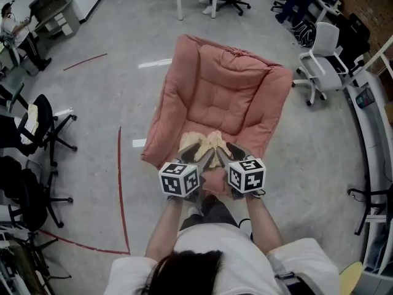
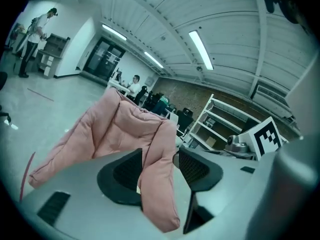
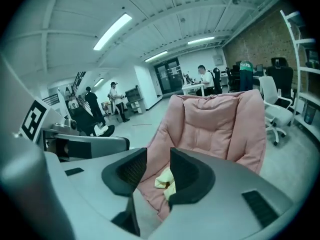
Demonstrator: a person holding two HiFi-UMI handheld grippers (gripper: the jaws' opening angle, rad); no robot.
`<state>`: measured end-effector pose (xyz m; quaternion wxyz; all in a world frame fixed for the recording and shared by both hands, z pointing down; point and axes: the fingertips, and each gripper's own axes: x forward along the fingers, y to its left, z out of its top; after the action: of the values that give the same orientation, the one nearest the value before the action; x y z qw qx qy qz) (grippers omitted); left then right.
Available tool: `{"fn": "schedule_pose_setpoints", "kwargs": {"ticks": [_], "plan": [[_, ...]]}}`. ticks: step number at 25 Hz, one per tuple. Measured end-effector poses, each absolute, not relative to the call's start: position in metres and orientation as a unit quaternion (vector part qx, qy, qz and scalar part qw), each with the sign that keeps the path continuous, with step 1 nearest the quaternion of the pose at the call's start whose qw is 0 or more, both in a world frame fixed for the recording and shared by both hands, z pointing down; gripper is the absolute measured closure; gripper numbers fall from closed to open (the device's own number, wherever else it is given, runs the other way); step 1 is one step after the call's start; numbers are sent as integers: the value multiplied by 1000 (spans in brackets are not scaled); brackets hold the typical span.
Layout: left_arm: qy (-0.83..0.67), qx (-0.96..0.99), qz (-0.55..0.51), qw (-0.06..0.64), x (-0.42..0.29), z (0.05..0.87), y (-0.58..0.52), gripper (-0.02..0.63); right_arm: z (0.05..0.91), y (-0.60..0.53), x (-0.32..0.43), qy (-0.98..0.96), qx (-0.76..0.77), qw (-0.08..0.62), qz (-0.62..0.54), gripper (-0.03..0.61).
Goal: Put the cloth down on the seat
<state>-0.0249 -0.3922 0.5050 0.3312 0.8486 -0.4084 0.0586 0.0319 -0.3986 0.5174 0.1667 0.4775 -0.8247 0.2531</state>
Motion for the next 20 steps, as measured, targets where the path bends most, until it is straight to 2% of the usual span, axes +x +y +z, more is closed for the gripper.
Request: {"fn": "schedule_pose_setpoints", "kwargs": {"ticks": [2,5,8,12,20], "plan": [[-405,854,56,321,-25,494,-380,373,506,-385,26,-826,480,165,245,418],[-402,863,57,301,-22,481,-364,431,487,-370,23,-821,504,159,215,485],[-389,870,71,294,-18,477,-350,448,475,-360,17,-823,511,150,197,506],[-389,871,81,288,-20,475,-334,541,469,-346,13,-817,525,149,187,523],[-422,865,81,258,-37,469,-328,577,461,-333,14,-793,570,154,148,551]]}}
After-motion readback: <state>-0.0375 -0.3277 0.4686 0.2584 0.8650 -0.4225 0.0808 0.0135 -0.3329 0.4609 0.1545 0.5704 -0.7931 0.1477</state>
